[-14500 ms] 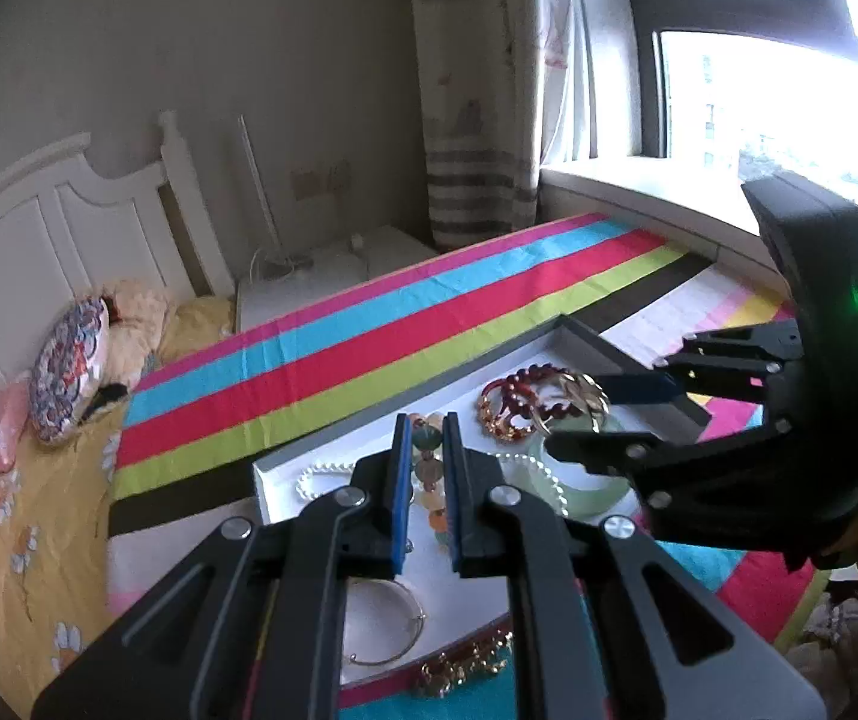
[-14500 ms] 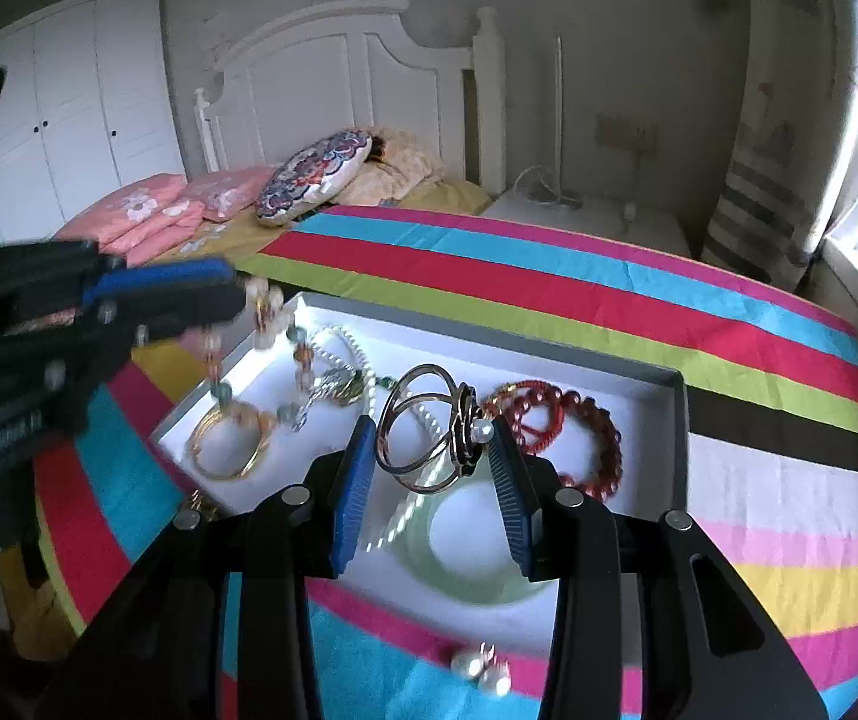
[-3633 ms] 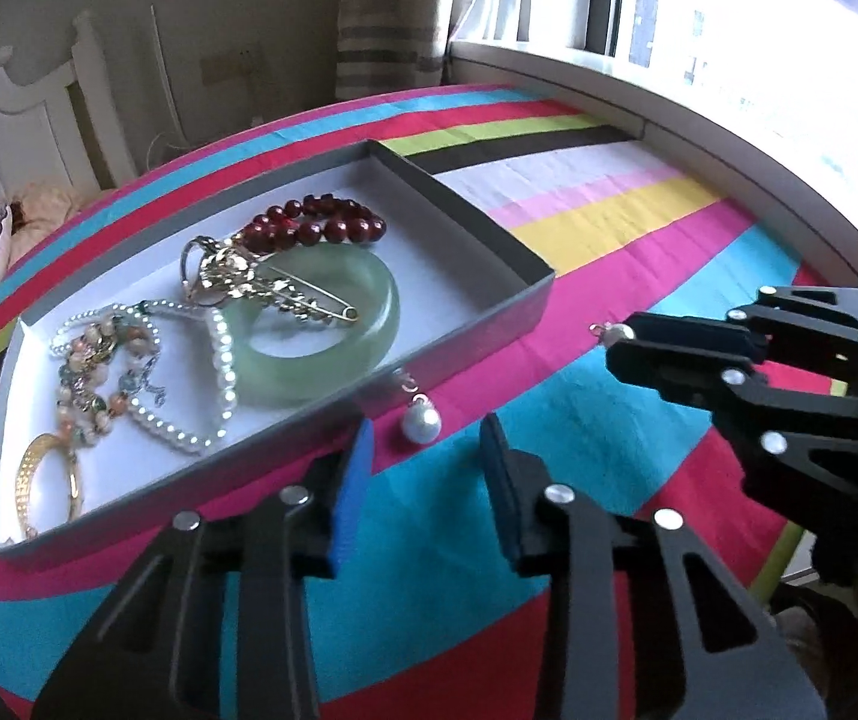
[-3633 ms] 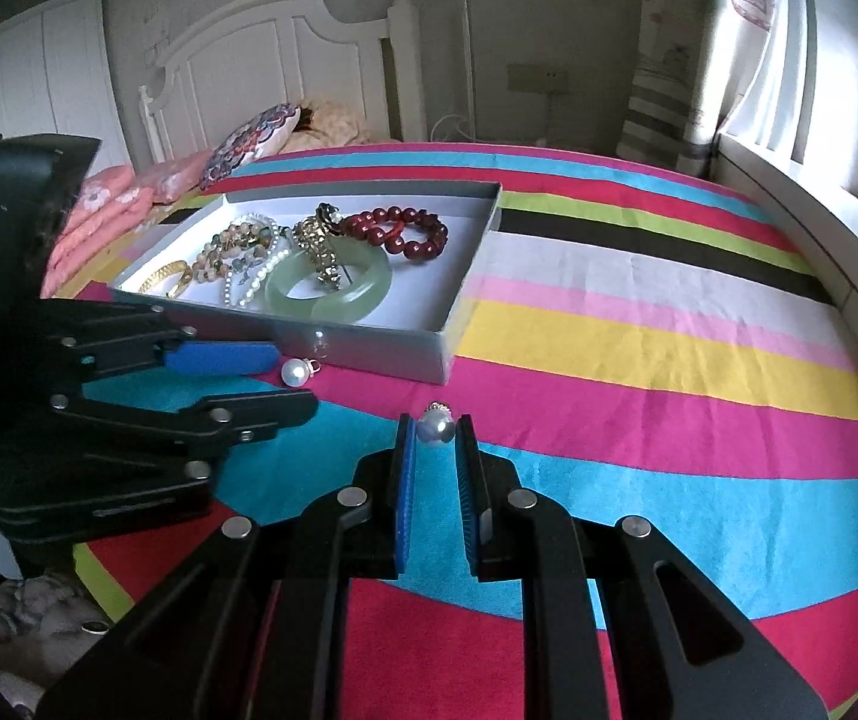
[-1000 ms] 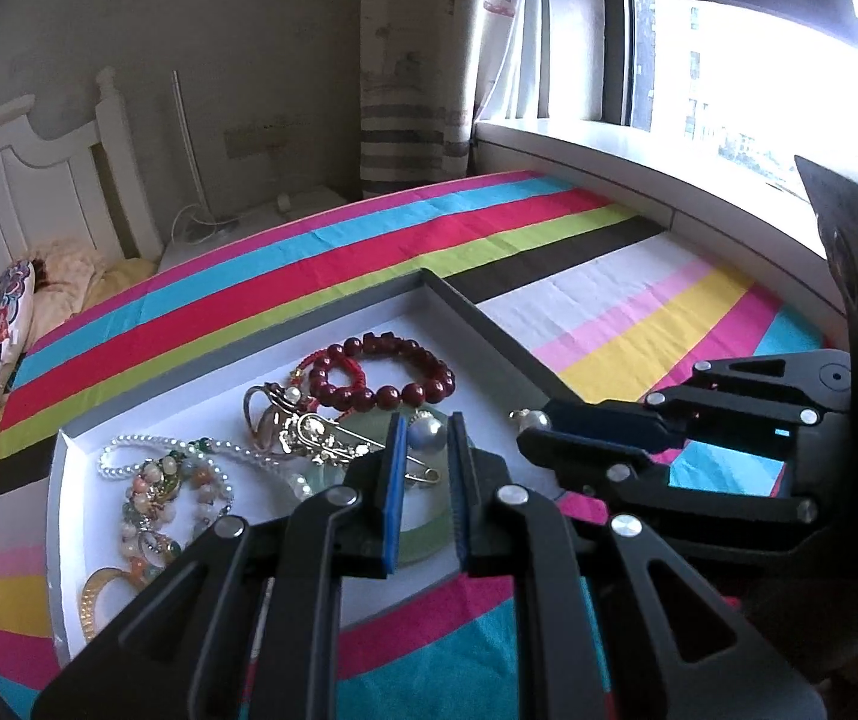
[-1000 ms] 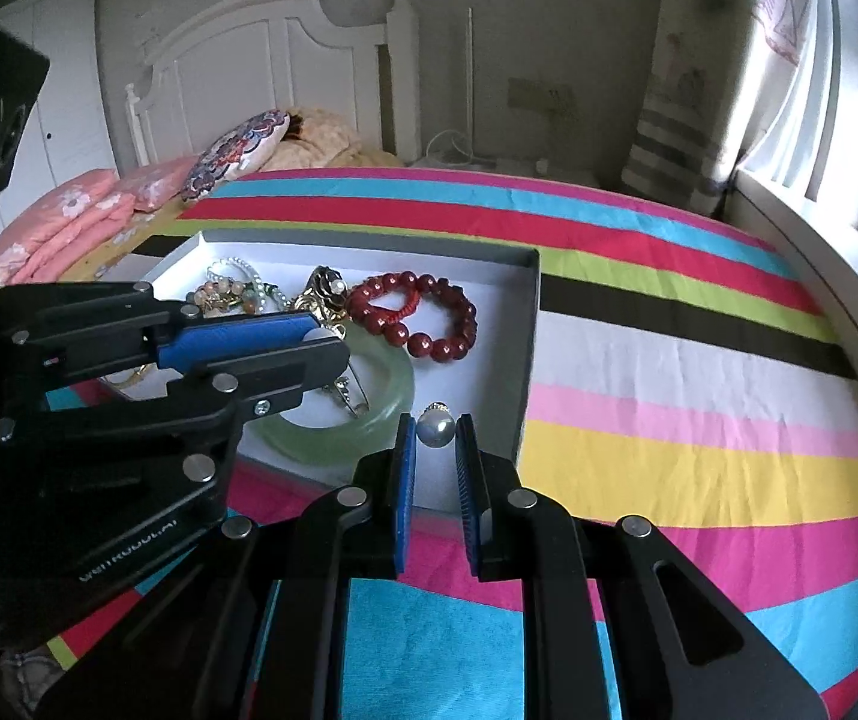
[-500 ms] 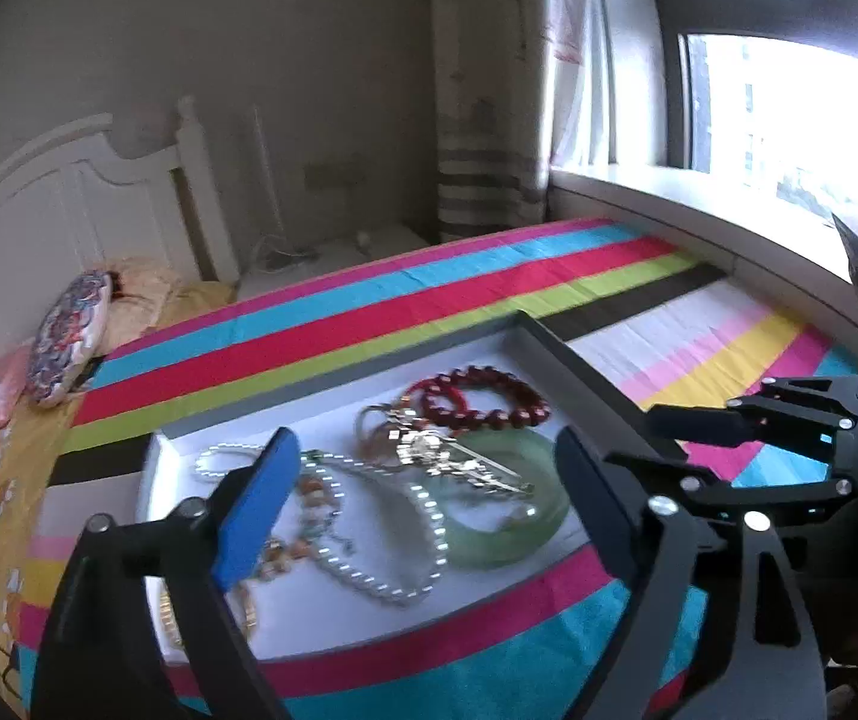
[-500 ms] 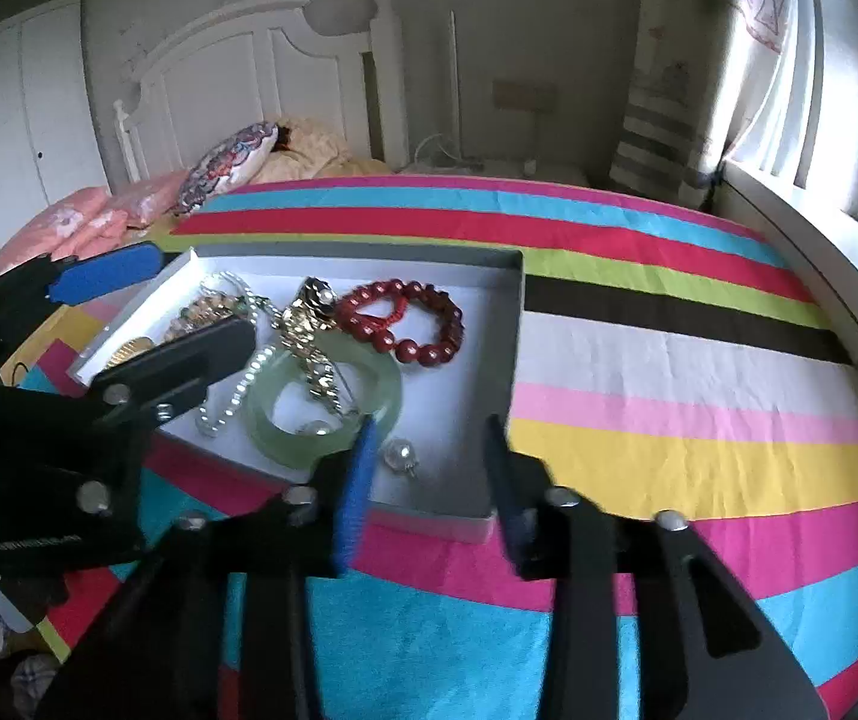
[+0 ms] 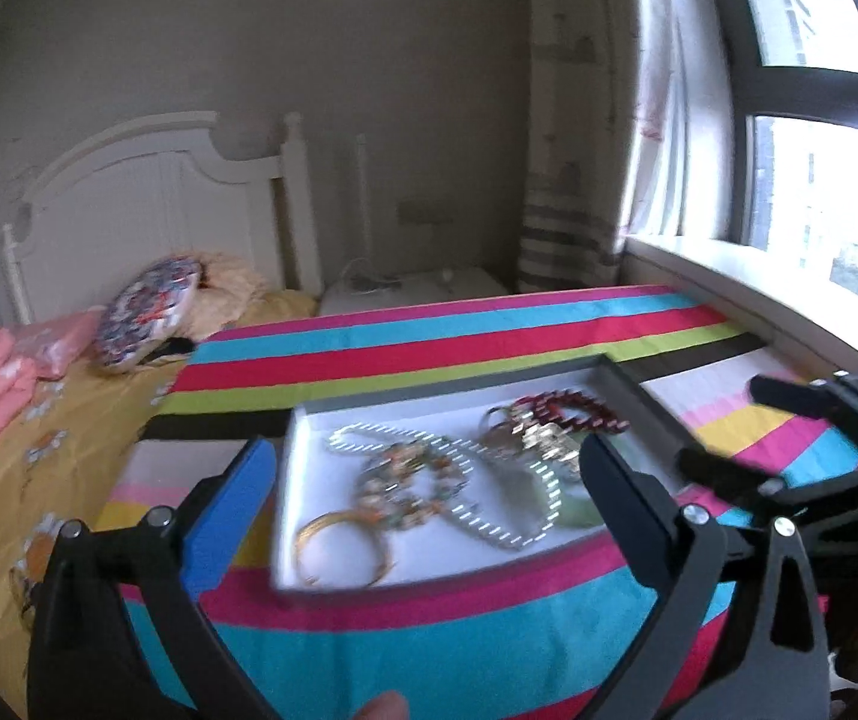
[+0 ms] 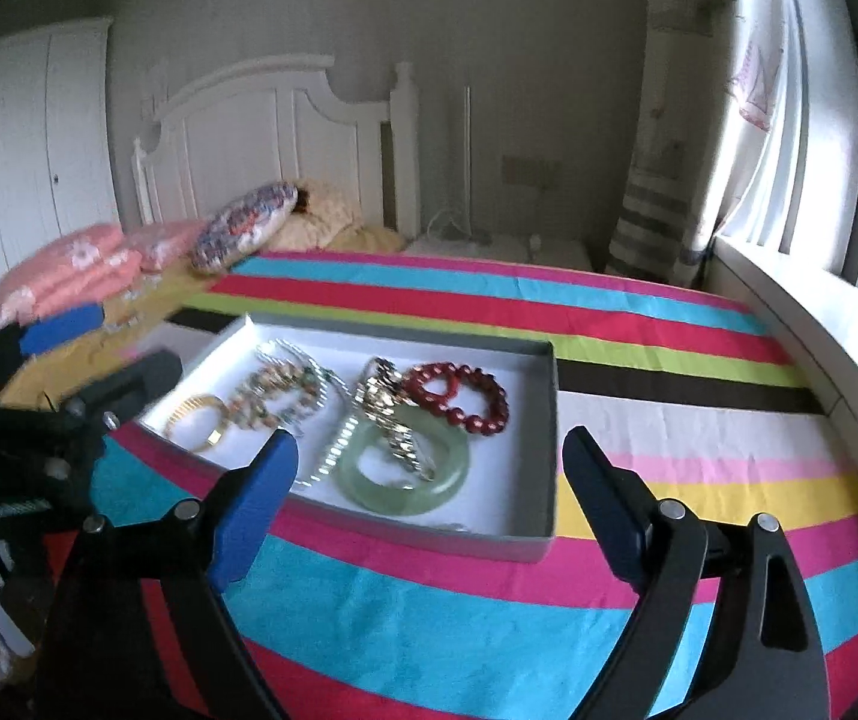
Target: Organize jewelry
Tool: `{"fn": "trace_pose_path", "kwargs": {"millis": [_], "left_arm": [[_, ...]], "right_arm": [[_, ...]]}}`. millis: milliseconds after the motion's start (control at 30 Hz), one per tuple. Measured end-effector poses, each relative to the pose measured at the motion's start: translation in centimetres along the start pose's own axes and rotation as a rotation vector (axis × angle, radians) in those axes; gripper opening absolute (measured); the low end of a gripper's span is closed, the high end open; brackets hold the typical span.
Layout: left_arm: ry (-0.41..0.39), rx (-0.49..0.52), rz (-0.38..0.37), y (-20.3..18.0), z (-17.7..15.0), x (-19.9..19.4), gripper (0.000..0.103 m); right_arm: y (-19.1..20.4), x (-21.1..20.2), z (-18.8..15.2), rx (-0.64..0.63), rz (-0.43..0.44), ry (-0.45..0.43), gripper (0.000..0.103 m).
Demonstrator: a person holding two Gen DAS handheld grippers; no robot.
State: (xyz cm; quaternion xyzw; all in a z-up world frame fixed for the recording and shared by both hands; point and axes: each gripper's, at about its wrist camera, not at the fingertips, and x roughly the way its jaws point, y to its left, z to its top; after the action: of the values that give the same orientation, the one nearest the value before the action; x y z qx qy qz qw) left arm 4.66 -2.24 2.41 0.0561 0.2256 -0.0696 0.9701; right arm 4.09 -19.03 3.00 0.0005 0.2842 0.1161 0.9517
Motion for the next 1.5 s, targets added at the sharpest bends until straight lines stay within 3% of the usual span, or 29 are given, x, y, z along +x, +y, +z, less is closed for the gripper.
{"fn": "trace_pose_path", "kwargs": {"millis": [100,233,367,467,1500], "left_arm": [[0.003,-0.024,0.014,0.9,-1.4,-0.5,0.1],[0.029,-0.068,0.102,1.6,-3.2,-0.2,0.1],[0.044,-0.103,0.068,2.3,-4.3,0.4,0.1],[0.043,-0.103,0.098,2.4,-4.7,0.6,0.1],[0.033,-0.078,0.056,1.8,-5.1,1.3,0.1]], "right_arm": [[0.5,-0.5,-0.5,0.033,-0.015,-0.018,0.086],[1.0,-0.5,-1.7,0.065,-0.035,-0.035,0.086],[1.1,0.1,-2.4,0.063,-0.063,-0.043,0.086],[1.2,0.8,-2.7,0.059,-0.072,-0.032,0.086],[1.1,1.4,-3.2,0.067,-0.066,-0.019,0.086]]}}
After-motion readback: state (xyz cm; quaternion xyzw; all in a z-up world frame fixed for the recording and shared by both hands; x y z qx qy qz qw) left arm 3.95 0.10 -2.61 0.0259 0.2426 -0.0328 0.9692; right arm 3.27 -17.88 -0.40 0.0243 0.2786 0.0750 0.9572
